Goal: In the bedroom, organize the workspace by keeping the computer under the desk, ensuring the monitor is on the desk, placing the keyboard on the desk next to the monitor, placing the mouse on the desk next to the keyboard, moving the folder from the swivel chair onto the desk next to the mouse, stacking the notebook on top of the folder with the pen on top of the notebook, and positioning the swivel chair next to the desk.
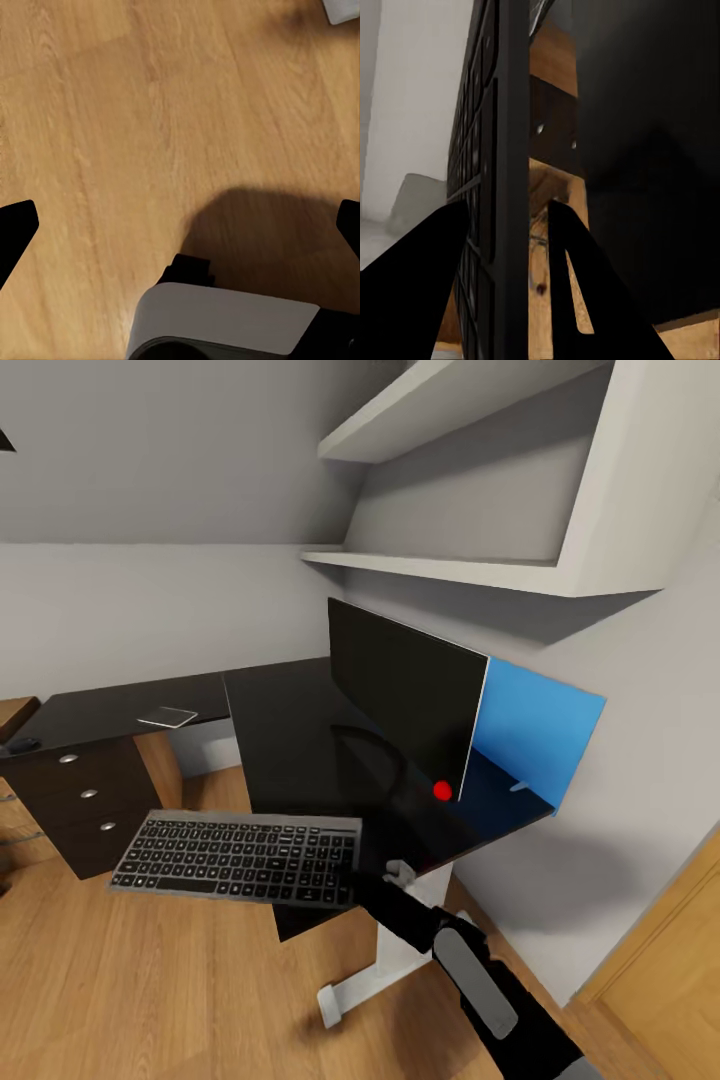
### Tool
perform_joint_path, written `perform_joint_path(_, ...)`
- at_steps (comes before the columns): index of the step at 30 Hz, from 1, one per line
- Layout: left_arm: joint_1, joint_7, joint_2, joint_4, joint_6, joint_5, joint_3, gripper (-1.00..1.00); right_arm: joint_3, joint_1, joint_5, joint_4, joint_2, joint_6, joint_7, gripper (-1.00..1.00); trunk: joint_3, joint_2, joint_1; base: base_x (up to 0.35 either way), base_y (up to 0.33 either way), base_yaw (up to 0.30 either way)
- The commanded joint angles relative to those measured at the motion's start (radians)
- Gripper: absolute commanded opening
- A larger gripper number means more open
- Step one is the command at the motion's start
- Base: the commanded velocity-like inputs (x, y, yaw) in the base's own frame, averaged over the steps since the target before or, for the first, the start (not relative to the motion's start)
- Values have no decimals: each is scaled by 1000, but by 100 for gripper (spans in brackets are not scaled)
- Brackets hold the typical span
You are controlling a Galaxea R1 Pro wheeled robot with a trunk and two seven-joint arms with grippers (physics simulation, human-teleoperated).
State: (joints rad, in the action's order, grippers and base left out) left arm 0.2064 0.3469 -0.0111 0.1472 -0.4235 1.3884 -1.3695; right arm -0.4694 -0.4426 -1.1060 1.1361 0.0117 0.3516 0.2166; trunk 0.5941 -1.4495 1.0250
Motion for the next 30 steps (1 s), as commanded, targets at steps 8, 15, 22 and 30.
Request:
perform_joint_path(8,1,3,1,2,-3,3,-11,100,-241,11,101,2,6,-404,-113,-100,1,0,0,0,1,0)
perform_joint_path(15,0,3,2,2,-3,3,-10,100,-286,14,103,7,15,-445,-150,-100,1,0,0,0,185,0)
perform_joint_path(22,23,-20,-21,-21,-25,21,-26,100,-314,38,124,-16,22,-470,-151,-100,1,0,0,0,125,0)
perform_joint_path(30,57,-6,-66,11,-15,4,-4,100,-282,42,111,-67,-10,-492,-152,-100,1,0,0,0,0,0)
